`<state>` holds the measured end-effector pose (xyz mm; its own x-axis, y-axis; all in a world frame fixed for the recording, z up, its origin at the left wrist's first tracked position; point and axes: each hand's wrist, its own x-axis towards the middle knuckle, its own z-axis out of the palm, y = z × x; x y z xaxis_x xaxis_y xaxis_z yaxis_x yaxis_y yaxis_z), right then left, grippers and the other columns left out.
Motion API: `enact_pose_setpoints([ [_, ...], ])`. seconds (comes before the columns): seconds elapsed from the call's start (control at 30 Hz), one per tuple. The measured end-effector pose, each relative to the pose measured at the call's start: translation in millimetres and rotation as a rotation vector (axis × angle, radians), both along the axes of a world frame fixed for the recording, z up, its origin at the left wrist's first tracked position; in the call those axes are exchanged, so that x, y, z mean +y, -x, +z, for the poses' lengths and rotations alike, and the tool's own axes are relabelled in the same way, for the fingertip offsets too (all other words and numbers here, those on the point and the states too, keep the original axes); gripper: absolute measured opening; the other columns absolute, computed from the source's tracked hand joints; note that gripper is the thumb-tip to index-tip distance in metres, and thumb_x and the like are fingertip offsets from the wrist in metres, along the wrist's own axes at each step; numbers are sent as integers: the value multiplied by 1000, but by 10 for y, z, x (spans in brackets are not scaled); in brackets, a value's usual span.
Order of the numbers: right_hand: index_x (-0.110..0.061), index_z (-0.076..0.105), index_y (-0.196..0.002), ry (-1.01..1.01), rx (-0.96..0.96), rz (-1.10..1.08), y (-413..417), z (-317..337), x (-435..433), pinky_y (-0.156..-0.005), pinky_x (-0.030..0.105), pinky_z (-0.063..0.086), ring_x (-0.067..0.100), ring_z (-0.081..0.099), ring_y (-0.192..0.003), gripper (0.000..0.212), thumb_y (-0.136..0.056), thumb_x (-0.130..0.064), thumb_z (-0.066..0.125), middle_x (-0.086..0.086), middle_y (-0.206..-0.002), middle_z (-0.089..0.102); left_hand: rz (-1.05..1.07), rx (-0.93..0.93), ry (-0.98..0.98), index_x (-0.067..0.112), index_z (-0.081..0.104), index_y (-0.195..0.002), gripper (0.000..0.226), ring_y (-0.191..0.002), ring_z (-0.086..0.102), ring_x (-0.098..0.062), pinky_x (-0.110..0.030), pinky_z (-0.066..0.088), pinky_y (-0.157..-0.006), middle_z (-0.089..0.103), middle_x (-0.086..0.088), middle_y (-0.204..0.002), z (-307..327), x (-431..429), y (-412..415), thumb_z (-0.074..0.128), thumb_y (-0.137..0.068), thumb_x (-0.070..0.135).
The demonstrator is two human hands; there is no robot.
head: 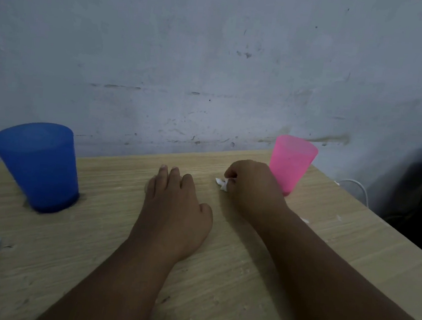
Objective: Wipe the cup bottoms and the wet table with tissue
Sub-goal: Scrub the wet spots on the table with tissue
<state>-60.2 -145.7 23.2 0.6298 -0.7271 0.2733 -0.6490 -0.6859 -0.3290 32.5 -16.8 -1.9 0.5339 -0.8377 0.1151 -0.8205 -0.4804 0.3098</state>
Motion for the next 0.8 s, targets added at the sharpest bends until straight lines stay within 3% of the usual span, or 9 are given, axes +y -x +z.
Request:
enact_pose_setpoints([
  [0.17,-14,65,-70,136,140,131,-25,-71,53,-68,31,47,23,57,-75,28,-94,-24,52,2,-72,55,9,-7,-5,10,13,-160,68,-157,-8,-29,-44,0,-127,4,-12,-170,-5,-2,-8,31,-101,40],
  [0.3,-16,73,-110,162,250,224,33,-67,11,-87,33,49,23,59,-98,25,-98,-21,51,7,-99,65,0,-2,0,10,13,-160,67,-156,-8,-29,-44,1,-127,3,-13,-170,-4,7,-9,31,-102,38],
  [0.37,-13,74,-105,143,283,197,22,-49,-43,-90,34,50,25,62,-100,23,-97,-14,52,9,-101,66,-2,-1,3,10,13,-160,67,-156,-8,-29,-44,1,-127,4,-13,-170,-6,5,-7,31,-102,38],
  [0.43,-11,73,-97,153,286,133,-10,-29,-76,-86,34,52,26,63,-96,22,-92,-7,52,9,-98,66,1,-4,10,9,14,-160,67,-156,-7,-29,-44,1,-127,5,-14,-170,-8,6,-9,31,-102,38],
  [0.53,-10,69,-100,169,263,45,-92,2,-55,-76,31,50,27,62,-95,24,-88,-2,51,9,-99,63,-4,-7,16,9,15,-160,67,-156,-6,-30,-45,1,-127,6,-14,-169,-10,4,-7,31,-101,38],
  [0.63,-11,66,-88,178,217,63,-239,-41,-63,-73,31,46,22,56,-88,25,-83,4,47,7,-93,58,-4,-12,19,9,15,-159,68,-156,-5,-30,-45,2,-127,7,-15,-169,-16,6,-8,31,-101,38],
  [0.73,-17,55,-69,166,195,135,-292,-97,-79,-74,29,44,21,55,-86,26,-89,-3,51,0,-77,50,-6,-20,14,9,14,-159,68,-156,-6,-31,-45,2,-127,6,-14,-169,-23,4,-11,31,-101,38],
  [0.8,-18,67,-75,170,197,230,-214,-109,-73,-77,30,46,18,56,-88,26,-97,-16,53,-3,-77,53,-7,-16,7,10,11,-160,68,-156,-7,-30,-46,2,-127,4,-13,-170,-27,1,-15,31,-102,39],
])
